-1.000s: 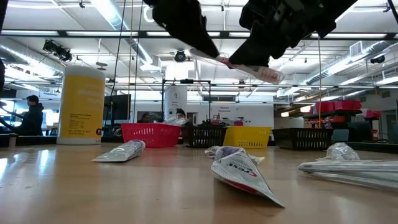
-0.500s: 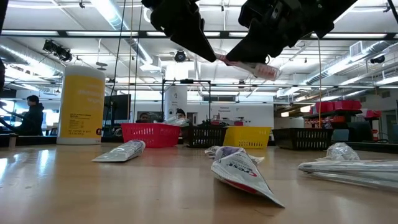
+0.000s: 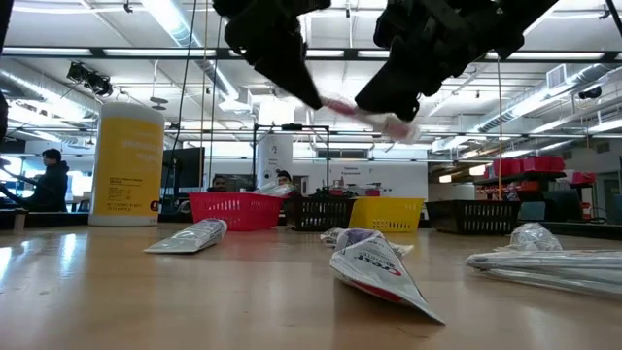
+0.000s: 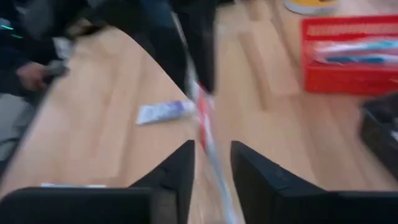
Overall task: Pick & Place Travel size toiletries
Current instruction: Put the red toothbrush into the red bin
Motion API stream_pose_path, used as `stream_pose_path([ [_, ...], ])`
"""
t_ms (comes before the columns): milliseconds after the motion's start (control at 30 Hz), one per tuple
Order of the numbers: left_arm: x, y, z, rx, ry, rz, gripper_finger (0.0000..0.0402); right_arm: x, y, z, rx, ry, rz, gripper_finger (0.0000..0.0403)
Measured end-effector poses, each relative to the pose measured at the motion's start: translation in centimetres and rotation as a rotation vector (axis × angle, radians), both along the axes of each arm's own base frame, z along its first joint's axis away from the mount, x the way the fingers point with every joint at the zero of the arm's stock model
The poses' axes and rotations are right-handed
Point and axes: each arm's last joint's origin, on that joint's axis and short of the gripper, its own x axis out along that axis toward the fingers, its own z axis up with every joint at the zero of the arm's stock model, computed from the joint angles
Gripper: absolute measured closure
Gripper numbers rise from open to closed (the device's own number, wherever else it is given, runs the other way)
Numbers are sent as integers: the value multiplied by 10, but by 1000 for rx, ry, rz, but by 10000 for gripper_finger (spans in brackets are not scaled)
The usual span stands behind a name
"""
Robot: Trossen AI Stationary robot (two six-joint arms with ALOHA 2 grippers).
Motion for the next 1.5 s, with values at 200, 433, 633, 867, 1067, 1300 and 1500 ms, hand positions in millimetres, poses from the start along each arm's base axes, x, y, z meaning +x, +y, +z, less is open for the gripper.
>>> stream_pose_path([
  [200, -15, 5, -9, -71, 88, 275, 366, -9, -5, -3, -101, 93, -141, 237],
  [433, -37, 16, -13, 56, 104, 635, 356, -13, -6, -5, -116, 139, -163, 202],
  [633, -52, 34, -2, 86, 59, 822, 365, -14, -6, -5, -116, 140, -164, 192],
  [867, -75, 65, 33, 93, -2, 862, 360, -15, -6, -6, -118, 160, -162, 201],
  [1067, -102, 92, 23, 10, -97, 883, 364, -15, -6, -6, -118, 162, -162, 201],
  [1300, -125, 111, -22, -158, -348, 878, 367, -14, -6, -5, -129, 150, -162, 190],
  [1500, -127, 114, -66, -229, -544, 868, 366, -14, -7, -5, -130, 144, -165, 195],
])
